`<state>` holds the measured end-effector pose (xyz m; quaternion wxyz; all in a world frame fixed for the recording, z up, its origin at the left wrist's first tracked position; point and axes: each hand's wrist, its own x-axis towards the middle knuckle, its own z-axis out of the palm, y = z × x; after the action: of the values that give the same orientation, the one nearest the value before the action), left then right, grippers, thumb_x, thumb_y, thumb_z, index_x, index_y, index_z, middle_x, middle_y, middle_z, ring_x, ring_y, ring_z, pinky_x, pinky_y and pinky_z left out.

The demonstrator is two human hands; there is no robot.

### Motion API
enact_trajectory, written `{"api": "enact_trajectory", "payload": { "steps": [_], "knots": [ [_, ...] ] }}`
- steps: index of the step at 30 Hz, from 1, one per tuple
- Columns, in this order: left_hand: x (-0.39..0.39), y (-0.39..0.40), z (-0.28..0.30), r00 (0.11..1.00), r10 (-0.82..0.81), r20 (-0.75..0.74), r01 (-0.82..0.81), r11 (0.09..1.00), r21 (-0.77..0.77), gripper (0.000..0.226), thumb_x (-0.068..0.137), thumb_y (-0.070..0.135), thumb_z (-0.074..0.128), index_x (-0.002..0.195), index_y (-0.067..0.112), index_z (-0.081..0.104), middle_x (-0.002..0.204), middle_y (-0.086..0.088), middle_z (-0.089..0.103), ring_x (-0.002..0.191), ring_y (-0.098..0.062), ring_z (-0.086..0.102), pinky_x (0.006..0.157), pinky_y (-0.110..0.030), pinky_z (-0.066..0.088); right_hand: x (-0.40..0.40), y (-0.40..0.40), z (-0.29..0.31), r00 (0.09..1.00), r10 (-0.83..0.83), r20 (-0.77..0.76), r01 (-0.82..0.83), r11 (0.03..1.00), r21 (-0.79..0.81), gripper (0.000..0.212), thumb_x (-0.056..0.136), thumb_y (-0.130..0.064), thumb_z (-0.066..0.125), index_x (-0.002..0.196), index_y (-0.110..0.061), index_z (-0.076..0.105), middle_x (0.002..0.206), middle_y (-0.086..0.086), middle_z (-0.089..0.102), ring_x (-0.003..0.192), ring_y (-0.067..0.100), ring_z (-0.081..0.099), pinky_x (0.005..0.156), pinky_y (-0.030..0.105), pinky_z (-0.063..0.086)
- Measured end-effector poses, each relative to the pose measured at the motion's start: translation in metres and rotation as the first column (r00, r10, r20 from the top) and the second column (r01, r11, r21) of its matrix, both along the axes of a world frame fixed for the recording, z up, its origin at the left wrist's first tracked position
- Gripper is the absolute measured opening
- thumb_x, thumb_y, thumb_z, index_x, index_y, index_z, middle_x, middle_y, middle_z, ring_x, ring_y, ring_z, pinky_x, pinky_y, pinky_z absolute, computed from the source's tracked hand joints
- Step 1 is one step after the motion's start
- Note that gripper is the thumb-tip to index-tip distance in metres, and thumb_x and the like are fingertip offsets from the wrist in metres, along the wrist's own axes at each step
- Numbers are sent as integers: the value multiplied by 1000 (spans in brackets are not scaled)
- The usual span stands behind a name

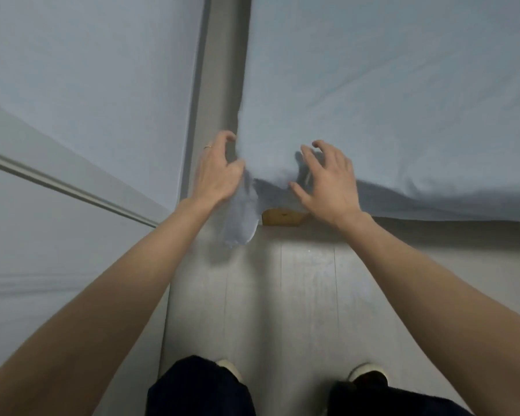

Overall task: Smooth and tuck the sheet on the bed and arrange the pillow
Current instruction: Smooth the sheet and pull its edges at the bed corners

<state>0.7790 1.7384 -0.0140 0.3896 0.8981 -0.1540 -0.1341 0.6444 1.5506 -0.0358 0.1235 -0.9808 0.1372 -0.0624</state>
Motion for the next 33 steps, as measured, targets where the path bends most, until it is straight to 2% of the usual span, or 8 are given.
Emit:
{"api": "enact_trajectory", "payload": {
  "steps": [2, 6, 12, 16, 21, 24, 28, 33],
  "knots": [
    [0, -27, -4, 988, -152, -17, 151, 986, -70, 54, 82, 46, 55, 135, 37, 46, 144, -1, 39, 136, -20, 38, 114, -42, 32, -6, -12, -13, 996, 58, 65, -56, 998, -33, 62, 89, -41, 66, 143, -15, 49, 139, 12, 51, 126, 34, 49, 103, 46, 42],
    [-1, -50, -34, 910, -394, 130, 318, 864, 390, 77, 77, 84, 41, 144, 47, 36, 162, -11, 13, 149, -35, -6, 122, -50, 4, -15, -35, -43, 943, 189, 272, -139, 971, -194, 43, 85, -35, 75, 122, -14, 69, 123, 11, 67, 108, 34, 63, 82, 42, 48],
    [10, -36, -78, 652, -448, 611, 276, 892, 359, 83, 73, 91, 34, 133, 39, 56, 142, -1, 53, 142, -36, 30, 111, -53, 37, -14, -47, -85, 837, 267, 477, -89, 927, -364, 39, 91, -43, 70, 119, -17, 71, 119, 6, 69, 104, 29, 66, 81, 38, 48],
    [18, -36, -94, 556, -344, 757, 231, 938, 257, 75, 72, 87, 48, 122, 34, 65, 128, 5, 64, 135, -32, 43, 103, -47, 47, -15, -37, -96, 814, 220, 537, 13, 918, -396, 38, 90, -41, 70, 121, -18, 71, 120, 5, 70, 105, 27, 67, 85, 38, 49],
    [-10, -13, -91, 556, -374, 742, 227, 928, 297, 73, 83, 74, 50, 136, 24, 51, 140, -4, 53, 142, -33, 32, 99, -52, 48, -32, -26, -88, 831, 195, 521, 18, 927, -374, 36, 87, -18, 73, 122, -12, 70, 122, 12, 67, 106, 32, 65, 88, 42, 52],
    [-19, -9, -74, 592, -424, 685, 170, 897, 408, 75, 81, 73, 50, 136, 23, 50, 142, -5, 52, 142, -30, 33, 100, -52, 45, -44, -41, -82, 914, 30, 404, 105, 946, -308, 53, 89, -34, 71, 137, -16, 59, 140, 11, 57, 126, 33, 54, 105, 43, 41],
    [-25, -43, -51, 467, -554, 689, 206, 826, 524, 87, 67, 82, 53, 129, 21, 54, 136, -8, 56, 134, -31, 40, 108, -50, 30, -56, -49, -79, 957, -92, 273, 151, 968, -201, 63, 92, -35, 67, 150, -21, 44, 155, 9, 42, 145, 29, 35, 119, 40, 21],
    [-35, -93, -58, 311, -823, 475, 378, 565, 733, 76, 89, 67, 39, 152, 30, 17, 156, -4, 30, 145, -27, 25, 111, -49, 31, -69, -48, -73, 974, -169, 154, 194, 967, -164, 88, 88, -24, 68, 159, -11, 19, 165, 7, 22, 153, 25, 17, 124, 37, 16]
  ]
}}
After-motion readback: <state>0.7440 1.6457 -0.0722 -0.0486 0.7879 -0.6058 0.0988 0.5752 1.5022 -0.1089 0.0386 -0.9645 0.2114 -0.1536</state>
